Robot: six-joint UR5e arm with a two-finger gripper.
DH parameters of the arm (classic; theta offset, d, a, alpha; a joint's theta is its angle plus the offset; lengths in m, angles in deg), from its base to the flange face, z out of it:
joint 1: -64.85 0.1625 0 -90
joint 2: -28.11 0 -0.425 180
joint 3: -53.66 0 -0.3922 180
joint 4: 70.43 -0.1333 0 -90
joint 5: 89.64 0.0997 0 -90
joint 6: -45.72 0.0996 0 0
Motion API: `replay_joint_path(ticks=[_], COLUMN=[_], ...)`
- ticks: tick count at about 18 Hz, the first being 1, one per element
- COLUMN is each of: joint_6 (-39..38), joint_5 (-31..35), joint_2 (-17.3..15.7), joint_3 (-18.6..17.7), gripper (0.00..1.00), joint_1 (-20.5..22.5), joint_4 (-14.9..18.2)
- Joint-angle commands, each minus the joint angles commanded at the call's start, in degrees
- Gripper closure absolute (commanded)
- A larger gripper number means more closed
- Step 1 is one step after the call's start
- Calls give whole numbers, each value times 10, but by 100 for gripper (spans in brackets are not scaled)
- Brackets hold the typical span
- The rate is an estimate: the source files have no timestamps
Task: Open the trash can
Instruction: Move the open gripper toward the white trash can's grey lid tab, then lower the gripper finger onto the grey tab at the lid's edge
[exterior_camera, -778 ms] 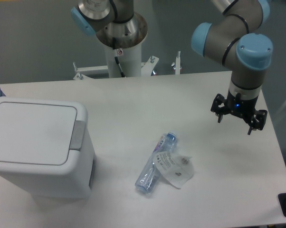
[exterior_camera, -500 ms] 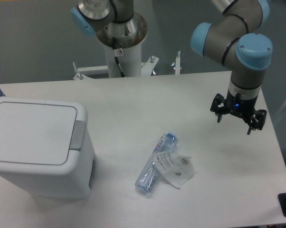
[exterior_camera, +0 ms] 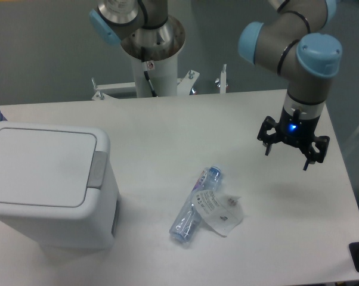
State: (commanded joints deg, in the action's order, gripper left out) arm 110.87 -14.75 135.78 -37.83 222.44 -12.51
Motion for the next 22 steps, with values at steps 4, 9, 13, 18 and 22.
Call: replay_joint_path(ticks=[4, 9, 13, 18, 22], joint_6=[-126, -233, -295, -351, -377], joint_5=[-19, -26, -131, -187, -207], joint_2=[-24, -40, -54, -78, -92], joint_3=[1, 16, 18, 23, 17], gripper=[0, 0, 0, 0, 0], joint_1=[-39, -99, -113, -126, -131], joint_4=[1, -13, -30, -32, -32])
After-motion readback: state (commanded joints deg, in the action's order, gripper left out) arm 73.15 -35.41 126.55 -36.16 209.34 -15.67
